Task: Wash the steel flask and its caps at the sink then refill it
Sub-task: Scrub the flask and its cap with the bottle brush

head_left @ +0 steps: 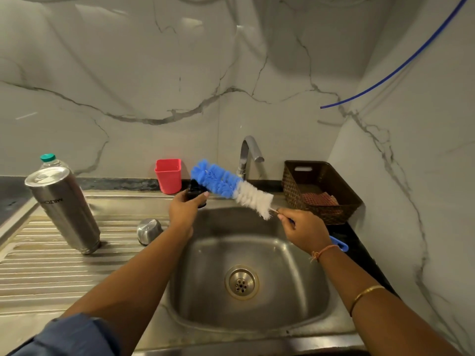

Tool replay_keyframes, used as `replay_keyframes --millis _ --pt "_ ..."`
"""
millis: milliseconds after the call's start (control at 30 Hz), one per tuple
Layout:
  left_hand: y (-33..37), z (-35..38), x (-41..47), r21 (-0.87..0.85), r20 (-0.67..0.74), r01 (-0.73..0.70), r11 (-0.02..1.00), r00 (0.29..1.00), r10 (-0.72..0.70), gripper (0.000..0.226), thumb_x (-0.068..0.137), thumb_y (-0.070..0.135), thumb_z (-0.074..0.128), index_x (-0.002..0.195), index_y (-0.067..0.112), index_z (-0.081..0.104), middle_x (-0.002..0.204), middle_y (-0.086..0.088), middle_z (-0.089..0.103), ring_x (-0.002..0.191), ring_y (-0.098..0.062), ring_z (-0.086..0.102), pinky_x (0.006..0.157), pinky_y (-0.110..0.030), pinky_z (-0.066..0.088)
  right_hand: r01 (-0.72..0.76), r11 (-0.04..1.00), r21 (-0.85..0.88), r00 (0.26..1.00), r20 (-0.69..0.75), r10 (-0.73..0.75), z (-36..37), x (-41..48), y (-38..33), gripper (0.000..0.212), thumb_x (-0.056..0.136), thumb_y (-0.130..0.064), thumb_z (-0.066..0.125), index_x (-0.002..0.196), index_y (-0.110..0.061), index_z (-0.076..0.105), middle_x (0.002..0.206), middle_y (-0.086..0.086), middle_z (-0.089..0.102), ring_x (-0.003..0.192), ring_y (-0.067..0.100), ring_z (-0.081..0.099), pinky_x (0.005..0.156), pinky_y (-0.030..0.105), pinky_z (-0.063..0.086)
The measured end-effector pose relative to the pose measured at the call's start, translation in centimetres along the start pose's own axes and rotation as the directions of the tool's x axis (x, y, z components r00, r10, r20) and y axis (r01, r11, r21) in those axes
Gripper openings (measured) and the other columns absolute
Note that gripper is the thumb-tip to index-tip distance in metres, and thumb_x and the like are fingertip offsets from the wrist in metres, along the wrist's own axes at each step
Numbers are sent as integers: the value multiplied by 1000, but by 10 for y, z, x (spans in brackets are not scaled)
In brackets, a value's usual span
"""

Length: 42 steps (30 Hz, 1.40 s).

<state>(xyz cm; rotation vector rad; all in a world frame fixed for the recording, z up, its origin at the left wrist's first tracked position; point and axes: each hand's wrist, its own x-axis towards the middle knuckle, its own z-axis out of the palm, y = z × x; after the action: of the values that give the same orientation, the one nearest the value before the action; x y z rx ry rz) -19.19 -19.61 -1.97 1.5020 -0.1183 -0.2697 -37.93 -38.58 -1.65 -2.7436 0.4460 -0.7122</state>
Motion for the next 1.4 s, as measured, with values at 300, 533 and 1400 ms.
replay_keyframes --millis 300,533,1400 --pt "-11 17 -10 243 215 6 970 975 -60 43 74 14 80 111 6 61 100 -4 67 80 -9 63 62 -7 48 80 996 -45 988 -128 -85 6 9 -9 31 88 -26 48 104 -15 72 79 2 70 63 19 64 49 26 47" --pt "-6 20 -4 147 156 47 988 985 -71 34 79 11 75 109 10 60 94 -1 67 71 -5 61 55 -9 45 90 994 -64 992 -80 -95 13 0 3 33 87 -26 47 108 -16 71 91 3 73 72 20 68 55 30 54" --pt "-7 29 -14 249 176 -1 969 983 -44 41 74 12 79 108 13 57 95 3 65 79 -7 61 66 -20 49 113 992 -51 993 -33 -114 14 0 6 48 85 -31 32 114 -17 67 87 3 70 68 20 65 51 31 53"
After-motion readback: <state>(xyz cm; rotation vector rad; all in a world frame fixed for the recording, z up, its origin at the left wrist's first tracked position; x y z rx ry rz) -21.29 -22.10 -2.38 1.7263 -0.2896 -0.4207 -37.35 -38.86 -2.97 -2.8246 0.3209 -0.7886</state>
